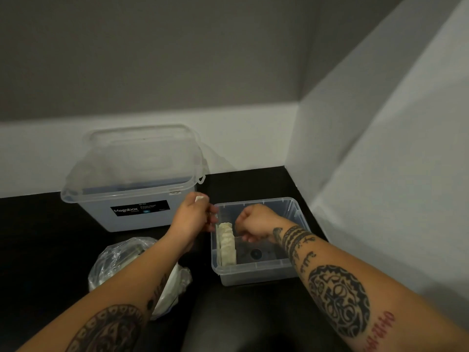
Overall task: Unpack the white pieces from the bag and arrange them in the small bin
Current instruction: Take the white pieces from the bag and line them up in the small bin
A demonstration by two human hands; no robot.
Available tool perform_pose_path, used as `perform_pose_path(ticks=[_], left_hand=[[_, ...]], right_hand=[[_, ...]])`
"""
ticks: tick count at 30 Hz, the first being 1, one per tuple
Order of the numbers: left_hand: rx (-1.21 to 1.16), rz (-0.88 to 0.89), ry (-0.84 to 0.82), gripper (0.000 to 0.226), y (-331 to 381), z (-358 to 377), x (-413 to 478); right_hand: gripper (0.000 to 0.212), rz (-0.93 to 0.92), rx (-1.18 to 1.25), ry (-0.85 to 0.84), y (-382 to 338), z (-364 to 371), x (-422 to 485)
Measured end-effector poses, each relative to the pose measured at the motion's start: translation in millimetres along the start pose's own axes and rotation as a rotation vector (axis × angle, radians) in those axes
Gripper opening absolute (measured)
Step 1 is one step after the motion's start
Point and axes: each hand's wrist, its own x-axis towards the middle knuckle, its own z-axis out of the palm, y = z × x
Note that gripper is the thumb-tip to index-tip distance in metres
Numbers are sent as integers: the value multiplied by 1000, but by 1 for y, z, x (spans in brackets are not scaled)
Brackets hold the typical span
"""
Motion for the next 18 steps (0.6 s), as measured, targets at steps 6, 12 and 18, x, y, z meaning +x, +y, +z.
perform_pose_path(ticks=[6,12,18], left_hand=[[-131,82,-153,13,7,21,-7],[-177,86,-204,12,6,23,-3],[56,154,7,20,-3,14,-7]], right_hand=[[23,-311,250,46,-23,-9,-23],[18,-326,309,99,-15,-9,-28],[11,-244,240,118,0,-8,-23]])
